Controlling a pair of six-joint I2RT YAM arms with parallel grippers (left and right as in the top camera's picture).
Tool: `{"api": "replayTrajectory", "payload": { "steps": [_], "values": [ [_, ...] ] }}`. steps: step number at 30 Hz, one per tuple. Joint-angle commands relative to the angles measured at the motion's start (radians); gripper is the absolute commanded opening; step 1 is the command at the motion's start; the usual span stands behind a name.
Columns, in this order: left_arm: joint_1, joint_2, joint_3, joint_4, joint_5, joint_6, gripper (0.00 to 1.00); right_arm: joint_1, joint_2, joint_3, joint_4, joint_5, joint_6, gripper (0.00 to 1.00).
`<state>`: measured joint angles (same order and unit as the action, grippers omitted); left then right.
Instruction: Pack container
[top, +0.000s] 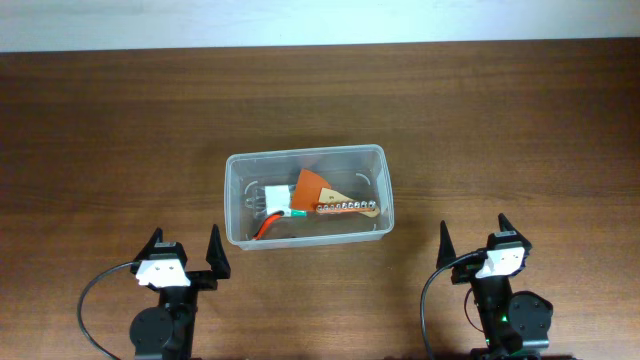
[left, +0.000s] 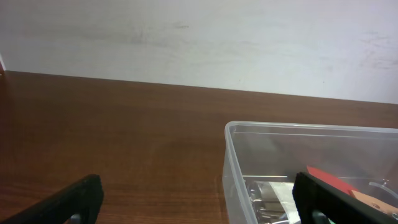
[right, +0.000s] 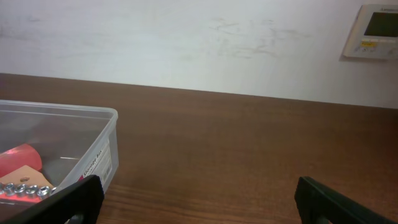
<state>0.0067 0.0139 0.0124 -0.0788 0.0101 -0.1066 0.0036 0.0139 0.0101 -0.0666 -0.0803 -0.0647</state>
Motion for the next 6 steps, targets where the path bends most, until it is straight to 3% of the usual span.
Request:
{"api": "replayTrajectory", "payload": {
  "steps": [1, 6],
  "values": [
    [-0.004, -0.009, -0.003, -0.005, -0.006, -0.012, 0.99, 0.010, -0.008, -0.005, -0.005, -0.017, -0.006, 0.99],
    [-0.004, -0.009, -0.003, -0.005, -0.006, -0.012, 0.99, 0.010, -0.008, -0.005, -0.005, -0.017, -0.006, 0.99]
  ]
}}
